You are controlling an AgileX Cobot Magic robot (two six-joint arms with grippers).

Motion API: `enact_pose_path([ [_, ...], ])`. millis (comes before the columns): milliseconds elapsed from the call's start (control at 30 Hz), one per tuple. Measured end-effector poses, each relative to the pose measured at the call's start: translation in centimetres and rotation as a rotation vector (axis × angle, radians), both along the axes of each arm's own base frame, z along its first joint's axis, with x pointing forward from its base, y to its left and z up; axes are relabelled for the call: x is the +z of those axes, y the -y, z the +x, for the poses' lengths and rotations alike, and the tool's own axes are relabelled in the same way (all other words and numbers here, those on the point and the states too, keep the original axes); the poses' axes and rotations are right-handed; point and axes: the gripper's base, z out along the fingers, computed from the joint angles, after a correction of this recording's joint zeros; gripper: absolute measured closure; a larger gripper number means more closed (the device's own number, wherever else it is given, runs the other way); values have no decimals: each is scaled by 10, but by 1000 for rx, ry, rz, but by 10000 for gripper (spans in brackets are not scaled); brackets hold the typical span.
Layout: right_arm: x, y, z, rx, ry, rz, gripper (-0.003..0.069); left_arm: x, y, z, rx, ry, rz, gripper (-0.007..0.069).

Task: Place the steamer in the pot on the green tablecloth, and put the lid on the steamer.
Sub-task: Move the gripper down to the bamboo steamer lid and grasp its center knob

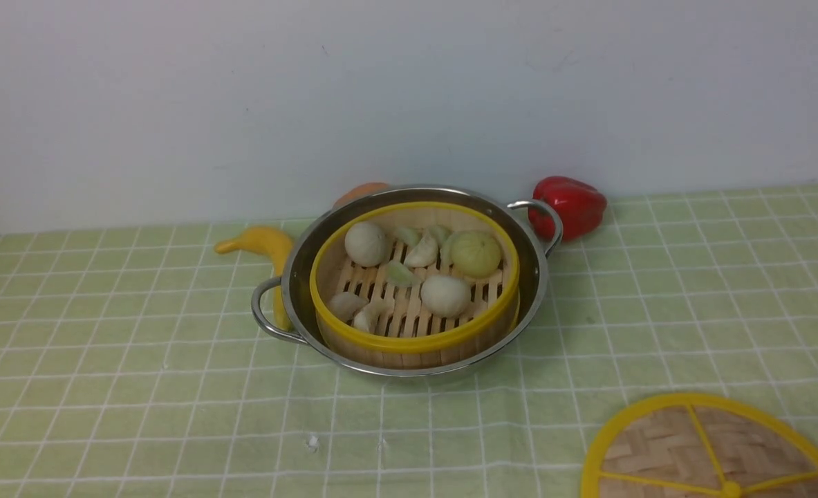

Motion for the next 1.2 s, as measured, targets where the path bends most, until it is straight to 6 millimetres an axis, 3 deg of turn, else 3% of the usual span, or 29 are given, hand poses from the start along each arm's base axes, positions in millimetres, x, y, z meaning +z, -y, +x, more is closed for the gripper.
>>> enact_pose_path([
  [267,0,0,0,0,1,0,416,0,0,0,0,0,0,507],
  [433,14,-2,0,17,106,62,416,0,0,0,0,0,0,507],
  [467,21,-2,-1,18,129,77,416,0,0,0,0,0,0,504],
  [600,84,0,-11,19,245,140,416,0,0,0,0,0,0,496],
  [633,97,0,-10,11,212,145,416,0,0,0,0,0,1,491],
  [667,96,0,-9,9,196,144,416,0,0,0,0,0,1,489],
  [733,117,-1,-4,-2,70,170,416,0,0,0,0,0,1,486],
  [767,118,-1,-4,-1,54,174,416,0,0,0,0,0,1,486],
  [800,123,-4,3,1,-111,163,416,0,0,0,0,0,1,486],
  [833,125,-4,3,2,-104,161,416,0,0,0,0,0,1,486],
  [867,128,-8,8,14,-248,156,416,0,0,0,0,0,2,479],
  [1200,115,-30,49,65,-621,296,416,0,0,0,0,0,2,465],
])
